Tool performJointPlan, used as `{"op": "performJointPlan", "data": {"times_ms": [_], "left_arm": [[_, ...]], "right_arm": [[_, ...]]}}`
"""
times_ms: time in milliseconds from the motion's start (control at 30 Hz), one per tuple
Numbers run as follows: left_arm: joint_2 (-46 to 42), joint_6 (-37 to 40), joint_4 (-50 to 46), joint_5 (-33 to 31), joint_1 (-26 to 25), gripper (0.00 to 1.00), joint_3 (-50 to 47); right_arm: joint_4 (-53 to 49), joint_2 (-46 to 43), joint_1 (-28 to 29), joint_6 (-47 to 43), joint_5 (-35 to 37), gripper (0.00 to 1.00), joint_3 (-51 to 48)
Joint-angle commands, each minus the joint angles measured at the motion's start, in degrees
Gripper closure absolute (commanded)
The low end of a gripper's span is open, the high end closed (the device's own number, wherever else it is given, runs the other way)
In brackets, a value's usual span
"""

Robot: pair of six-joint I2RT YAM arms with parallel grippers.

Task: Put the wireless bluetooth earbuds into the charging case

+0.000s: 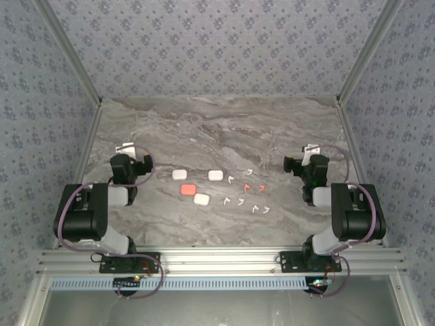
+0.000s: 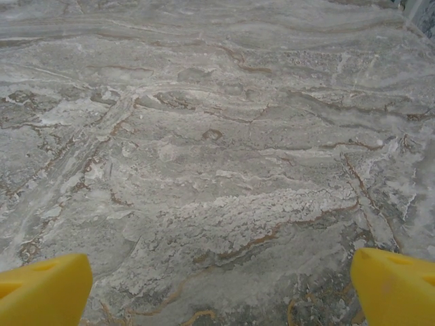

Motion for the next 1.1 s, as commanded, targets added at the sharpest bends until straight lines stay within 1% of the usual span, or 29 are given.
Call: {"op": "performJointPlan", "data": {"times_ms": [0, 33, 100, 167, 233, 267, 367, 433, 533, 667, 767, 967, 1067], "left_arm": [[-7.8, -1.6, -6.1, -3.2, 0.3, 0.01, 1.8], [-11.0, -1.7, -8.8, -3.1, 0.2, 0.01, 2.0], [-17.0, -4.7, -15.5, -2.2, 0.2, 0.01, 3.5], [-21.6, -11.2, -27.6, 0.0, 0.2, 0.01, 8.4], [-23.1, -18.0, -37.4, 2.4, 0.2, 0.01, 13.0], [-23.6, -21.2, -40.8, 4.4, 0.2, 0.01, 14.4], [-25.0, -29.3, -46.2, 9.8, 0.1, 0.01, 15.7], [-26.2, -33.6, -46.8, 13.5, -0.2, 0.01, 14.7], [-28.4, -38.7, -46.1, 16.4, -1.9, 0.01, 12.4], [-30.7, -42.2, -46.9, 15.8, -5.0, 0.01, 10.9], [-31.4, -43.8, -46.6, 15.4, -6.3, 0.01, 10.2], [-31.8, -45.2, -46.1, 13.5, -7.4, 0.01, 9.3], [-32.6, -45.2, -46.7, 12.7, -7.6, 0.01, 9.0]], "right_arm": [[-8.2, -4.5, -1.0, -0.3, -3.3, 0.00, 4.5], [-11.8, -6.6, -1.0, -0.5, -4.0, 0.00, 5.8], [-18.0, -10.2, -0.9, -1.0, -5.8, 0.00, 8.2], [-24.2, -13.1, -0.2, -1.7, -9.1, 0.00, 11.2], [-30.1, -14.5, 1.4, -3.3, -12.2, 0.00, 14.3], [-32.9, -14.7, 2.8, -4.6, -14.0, 0.00, 15.8], [-41.4, -14.0, 8.4, -10.8, -17.3, 0.00, 20.2], [-45.7, -13.2, 13.0, -16.1, -18.8, 0.00, 22.4], [-50.5, -10.8, 18.7, -24.3, -21.8, 0.00, 25.6], [-59.1, -4.6, 25.6, -35.7, -24.8, 0.00, 32.1], [-61.9, 0.9, 29.8, -41.9, -23.9, 0.00, 35.9], [-64.7, 11.9, 35.8, -48.3, -20.1, 0.00, 44.2], [-65.7, 16.1, 37.4, -50.0, -18.7, 0.00, 47.4]]}}
